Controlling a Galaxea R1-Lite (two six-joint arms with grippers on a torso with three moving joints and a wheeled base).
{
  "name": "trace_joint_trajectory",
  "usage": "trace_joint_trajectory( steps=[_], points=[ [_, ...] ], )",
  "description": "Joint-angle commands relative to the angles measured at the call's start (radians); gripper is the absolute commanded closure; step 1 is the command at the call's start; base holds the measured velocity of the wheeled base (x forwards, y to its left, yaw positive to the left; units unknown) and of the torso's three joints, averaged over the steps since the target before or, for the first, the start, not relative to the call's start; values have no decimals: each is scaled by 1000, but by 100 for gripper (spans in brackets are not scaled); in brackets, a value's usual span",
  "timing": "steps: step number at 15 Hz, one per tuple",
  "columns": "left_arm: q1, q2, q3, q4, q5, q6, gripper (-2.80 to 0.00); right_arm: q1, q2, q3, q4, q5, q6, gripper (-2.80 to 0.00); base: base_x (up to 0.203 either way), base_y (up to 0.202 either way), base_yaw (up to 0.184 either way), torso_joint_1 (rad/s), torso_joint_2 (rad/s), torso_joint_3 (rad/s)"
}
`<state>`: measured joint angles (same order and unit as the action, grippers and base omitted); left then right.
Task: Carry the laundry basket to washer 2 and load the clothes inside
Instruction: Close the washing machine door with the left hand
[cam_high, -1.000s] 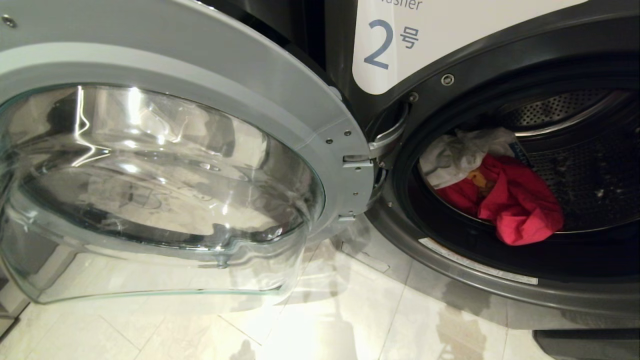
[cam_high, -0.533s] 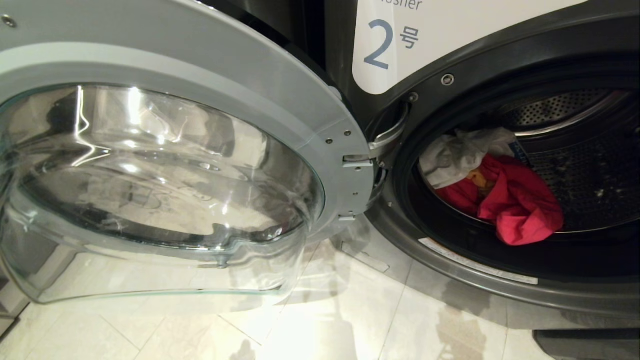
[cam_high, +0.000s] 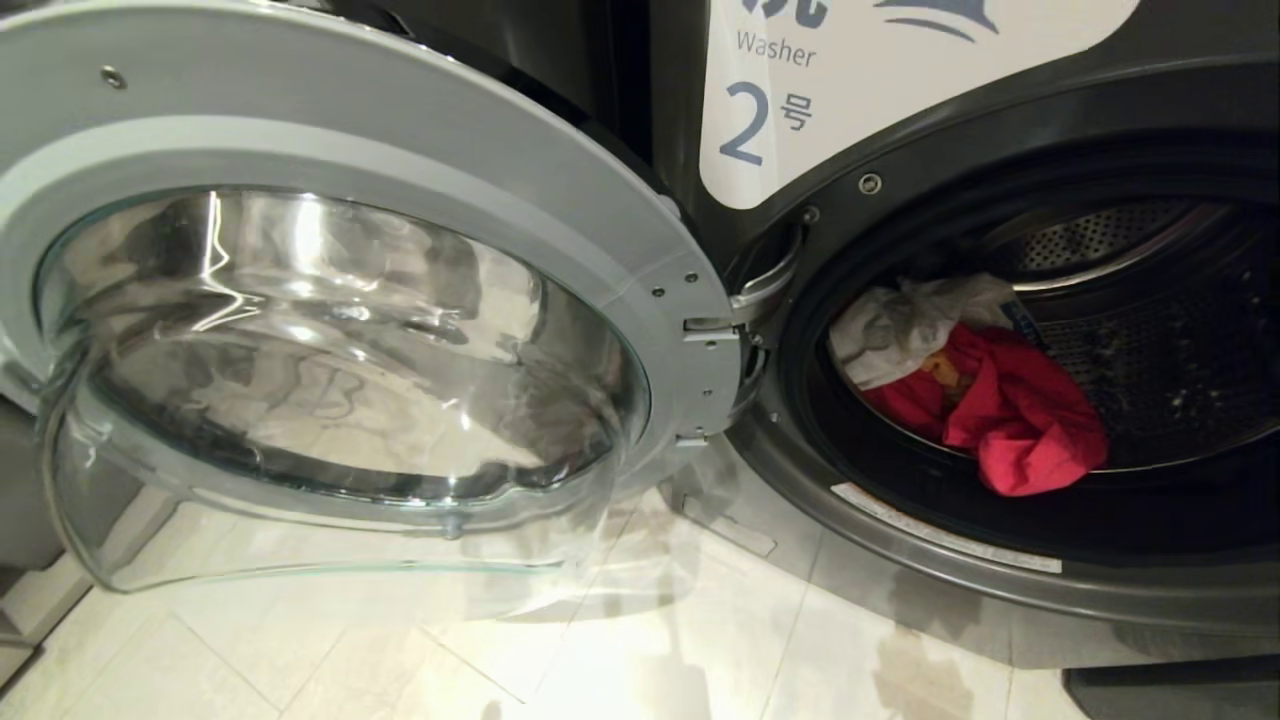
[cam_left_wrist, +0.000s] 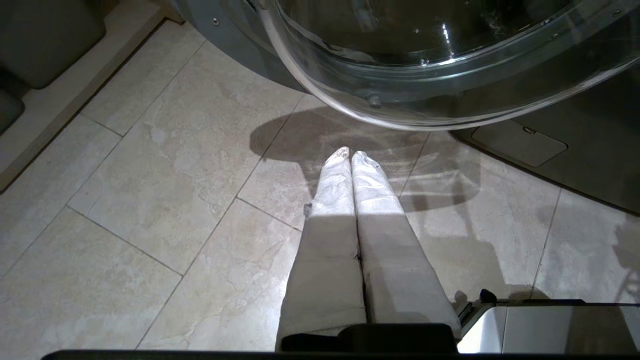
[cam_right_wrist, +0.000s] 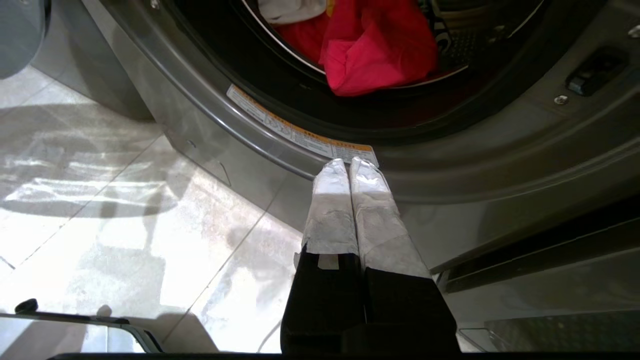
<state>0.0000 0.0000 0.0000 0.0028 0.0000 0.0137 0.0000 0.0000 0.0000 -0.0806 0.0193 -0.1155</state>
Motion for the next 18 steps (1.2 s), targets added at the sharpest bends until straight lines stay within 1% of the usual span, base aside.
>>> trace_joint_trajectory(
  steps=[1,7,9,12,14,18],
  points=[
    [0,0,2,-1,2,-4,0,0,2,34,-1,1,-1,0,0,0,0,-2,2,193],
    [0,0,2,-1,0,0,0,0,2,34,-1,1,2,0,0,0,0,2,3,201],
    [0,0,2,-1,0,0,0,0,2,34,-1,1,35,0,0,0,0,7,3,200],
    [0,1,2,-1,0,0,0,0,2,34,-1,2,39,0,0,0,0,3,-2,200],
    [0,0,2,-1,0,-4,0,0,2,34,-1,1,40,0,6,5,-100,-2,2,201],
    [0,0,2,-1,0,-3,0,0,2,34,-1,-1,39,0,-1,9,-202,2,2,205]
  ],
)
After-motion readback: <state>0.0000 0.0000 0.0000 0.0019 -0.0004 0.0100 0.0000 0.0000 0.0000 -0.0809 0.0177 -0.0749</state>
